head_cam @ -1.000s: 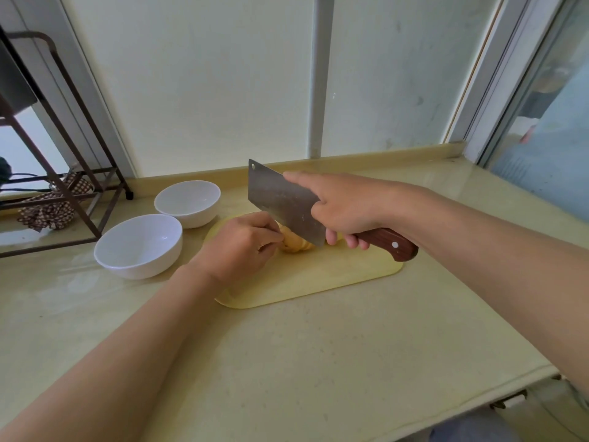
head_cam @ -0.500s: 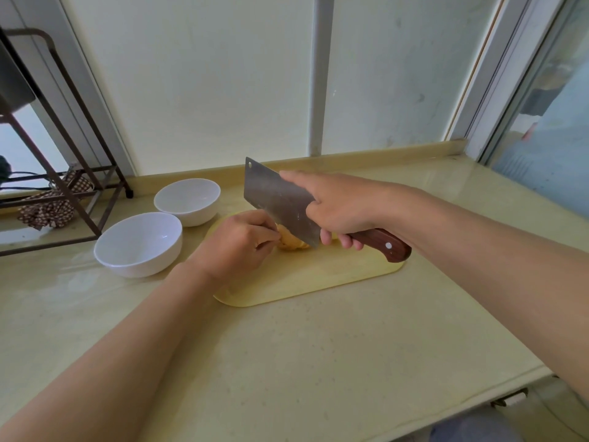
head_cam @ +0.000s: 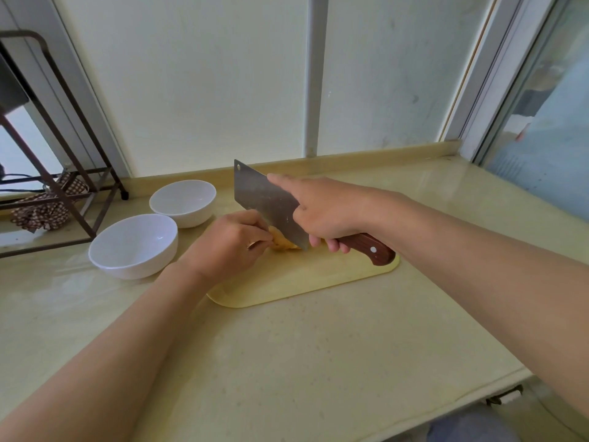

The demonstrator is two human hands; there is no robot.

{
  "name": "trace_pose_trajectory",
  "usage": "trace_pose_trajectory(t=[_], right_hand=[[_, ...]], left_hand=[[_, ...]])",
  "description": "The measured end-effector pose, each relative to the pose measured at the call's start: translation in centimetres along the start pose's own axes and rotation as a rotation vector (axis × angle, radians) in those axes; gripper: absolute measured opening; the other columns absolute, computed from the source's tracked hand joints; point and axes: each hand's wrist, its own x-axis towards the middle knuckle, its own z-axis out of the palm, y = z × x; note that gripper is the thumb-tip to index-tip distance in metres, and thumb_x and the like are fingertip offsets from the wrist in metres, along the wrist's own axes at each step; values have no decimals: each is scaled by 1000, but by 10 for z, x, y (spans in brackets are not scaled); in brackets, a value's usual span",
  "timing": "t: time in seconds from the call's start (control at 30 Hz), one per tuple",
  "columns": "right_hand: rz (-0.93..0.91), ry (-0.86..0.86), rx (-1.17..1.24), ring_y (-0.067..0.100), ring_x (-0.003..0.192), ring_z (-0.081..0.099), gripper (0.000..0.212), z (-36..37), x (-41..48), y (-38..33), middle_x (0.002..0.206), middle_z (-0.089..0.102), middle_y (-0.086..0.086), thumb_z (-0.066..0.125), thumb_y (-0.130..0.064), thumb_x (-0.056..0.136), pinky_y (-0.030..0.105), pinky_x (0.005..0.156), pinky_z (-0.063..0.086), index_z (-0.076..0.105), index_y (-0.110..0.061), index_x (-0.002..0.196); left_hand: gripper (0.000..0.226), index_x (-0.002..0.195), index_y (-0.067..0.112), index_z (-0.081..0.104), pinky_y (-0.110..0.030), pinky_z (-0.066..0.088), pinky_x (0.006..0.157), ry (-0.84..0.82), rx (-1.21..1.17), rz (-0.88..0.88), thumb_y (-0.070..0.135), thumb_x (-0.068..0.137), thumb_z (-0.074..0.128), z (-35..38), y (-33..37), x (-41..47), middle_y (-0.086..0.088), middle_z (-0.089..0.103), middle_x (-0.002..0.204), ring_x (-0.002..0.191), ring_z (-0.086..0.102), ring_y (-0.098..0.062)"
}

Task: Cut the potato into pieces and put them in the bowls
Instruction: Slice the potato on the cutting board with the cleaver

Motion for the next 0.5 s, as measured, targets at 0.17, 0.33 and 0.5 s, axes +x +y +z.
trace_pose_trajectory(t=[0.17,0.33,0.5], right_hand=[[0,-29,-11,22,51,62,81,10,4,-2,92,70,19,31,-6,101,30,47,55,4,-52,162],[11,-46,8,21,47,60,79,28,11,1,93,67,19,31,-5,101,31,47,56,8,-52,161],[14,-42,48,23,51,61,75,30,8,4,97,64,19,32,-8,103,37,50,59,8,-50,160]], left_hand=[[10,79,9,79,-23,49,59,-1,-1,6,12,79,70,0,1,0,0,68,81,62,59,-14],[9,77,9,79,-24,49,56,-10,17,17,10,78,70,0,-2,-1,0,68,80,62,58,-11],[8,77,9,79,-16,42,61,-8,4,16,7,77,71,1,-3,2,-1,68,81,65,53,-9]])
